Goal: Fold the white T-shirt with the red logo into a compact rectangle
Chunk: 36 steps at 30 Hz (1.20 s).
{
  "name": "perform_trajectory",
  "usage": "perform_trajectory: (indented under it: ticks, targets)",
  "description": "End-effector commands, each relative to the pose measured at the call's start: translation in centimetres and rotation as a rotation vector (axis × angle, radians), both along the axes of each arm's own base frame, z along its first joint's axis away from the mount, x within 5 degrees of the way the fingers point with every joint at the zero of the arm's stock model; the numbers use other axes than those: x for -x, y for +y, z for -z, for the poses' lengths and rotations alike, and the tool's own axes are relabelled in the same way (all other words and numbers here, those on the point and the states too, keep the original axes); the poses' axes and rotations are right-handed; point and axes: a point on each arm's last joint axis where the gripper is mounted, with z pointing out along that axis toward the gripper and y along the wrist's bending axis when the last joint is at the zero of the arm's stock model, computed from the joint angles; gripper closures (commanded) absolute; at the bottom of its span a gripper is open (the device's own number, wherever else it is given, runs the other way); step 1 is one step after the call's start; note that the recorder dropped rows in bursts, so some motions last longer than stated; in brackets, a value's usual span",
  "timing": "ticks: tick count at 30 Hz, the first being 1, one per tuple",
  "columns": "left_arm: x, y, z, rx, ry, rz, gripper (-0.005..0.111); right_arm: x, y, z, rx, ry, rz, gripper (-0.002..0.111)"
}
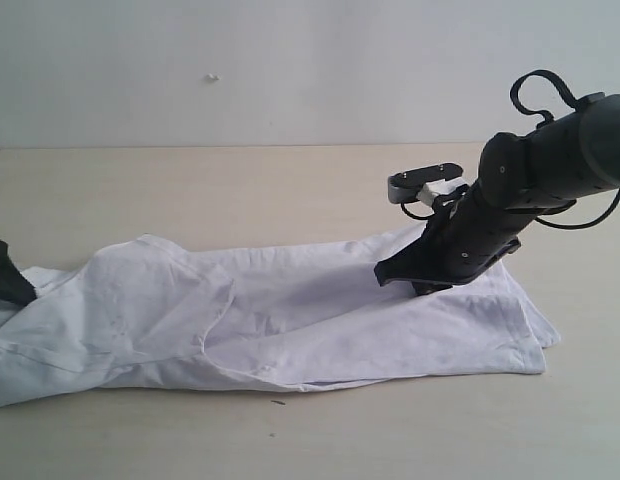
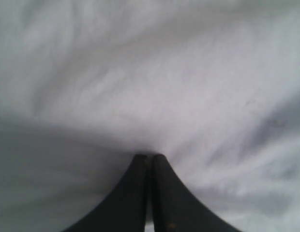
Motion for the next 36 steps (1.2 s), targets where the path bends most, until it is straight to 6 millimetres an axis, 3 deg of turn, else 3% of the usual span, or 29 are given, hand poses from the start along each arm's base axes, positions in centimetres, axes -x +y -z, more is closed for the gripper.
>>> perform_trajectory:
  ticks: [1,7,12,14,19,24,29,33,36]
  targets:
    - [-0.6,-0.4,-0.1,0.052,-0.043,0.008,0.029,0.0,0.0,0.1,0.001,0.012,-0.003,0.103]
    - [-0.8,-0.3,-0.3,0.083,-0.052,-0.044,0.053,0.0,0.0,0.1,0.001,0.014,-0.003,0.103]
    - [-0.4,-0.6,-0.8,0.174,-0.052,0.004,0.049,0.0,0.0,0.1,0.001,0.014,-0.003,0.103]
    - [-0.7,-1.0,-1.4,0.222,-0.088,0.011,0.060,0.0,0.0,0.1,0.001,0.014,-0.003,0.103]
    - [-0.7,-1.1,-3.1,0.235,-0.156,0.070,0.106,0.0,0.0,0.1,0.002,0.018,-0.003,0.103]
    - [-0.8,-0.1,-5.5,0.111,-0.235,0.008,0.107,0.0,0.0,-0.2,0.000,0.013,-0.004,0.103]
    - [-1.2,-0.1,-10.3,0.085,-0.353,-0.027,0.107,0.0,0.0,-3.4,-0.016,-0.069,-0.002,0.103]
    - [-1.6,-2.5,-12.8,0.091,-0.400,0.035,0.107,0.4,0.0,-7.1,-0.051,-0.161,0.016,0.103]
    - [-2.1,-5.9,-13.6,0.108,-0.411,0.121,0.107,1.1,0.1,-10.1,-0.097,-0.214,0.036,0.103]
